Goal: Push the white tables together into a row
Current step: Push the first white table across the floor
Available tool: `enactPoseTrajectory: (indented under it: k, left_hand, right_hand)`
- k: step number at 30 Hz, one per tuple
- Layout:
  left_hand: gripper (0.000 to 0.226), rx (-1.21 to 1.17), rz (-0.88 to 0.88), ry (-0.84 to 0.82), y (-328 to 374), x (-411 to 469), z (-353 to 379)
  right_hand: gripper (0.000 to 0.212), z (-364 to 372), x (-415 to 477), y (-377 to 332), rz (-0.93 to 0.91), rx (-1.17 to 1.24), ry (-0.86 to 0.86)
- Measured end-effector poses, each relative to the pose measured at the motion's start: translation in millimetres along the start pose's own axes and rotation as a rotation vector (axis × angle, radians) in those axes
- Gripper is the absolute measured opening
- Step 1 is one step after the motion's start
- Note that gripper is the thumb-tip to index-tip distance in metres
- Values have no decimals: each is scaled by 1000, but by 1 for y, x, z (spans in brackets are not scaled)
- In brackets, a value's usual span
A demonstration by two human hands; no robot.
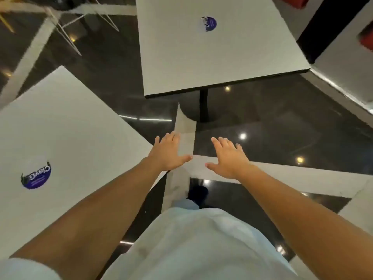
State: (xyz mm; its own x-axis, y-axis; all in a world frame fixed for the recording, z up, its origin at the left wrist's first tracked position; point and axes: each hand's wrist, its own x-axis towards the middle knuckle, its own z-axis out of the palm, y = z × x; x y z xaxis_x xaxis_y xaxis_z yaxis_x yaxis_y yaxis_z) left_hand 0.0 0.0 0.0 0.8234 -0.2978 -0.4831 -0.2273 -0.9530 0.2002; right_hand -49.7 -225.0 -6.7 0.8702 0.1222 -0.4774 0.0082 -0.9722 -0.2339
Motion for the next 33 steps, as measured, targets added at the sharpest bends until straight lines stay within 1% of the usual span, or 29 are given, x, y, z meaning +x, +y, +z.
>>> enactPoseTrajectory:
  k: [3,9,16,19,25,29,33]
  left_hand:
    - [99,2,-115,45,-19,-33,11]
    - [98,-131,-354,170,-41,-112,43]
    - [101,-275,-545,189,-60,-208,88]
    - [101,-306,-610,186,-73,-247,108]
    - [101,-344,-685,187,-113,-305,139]
    - [101,-366,-680,204,-152,-343,163]
    - [101,-385,-654,177,-196,-384,191]
  right_hand:
    - [95,2,4,-21,-148,-87,13]
    - [95,6,-17,-72,-415,-200,-41]
    - [95,32,-48,-135,-606,-368,-137]
    - [95,49,-60,-163,-677,-423,-147]
    - [95,87,-81,-226,-748,-515,-187]
    - [94,117,-96,-272,-721,-549,-200]
    - [94,153,-117,-327,-672,-563,-206]
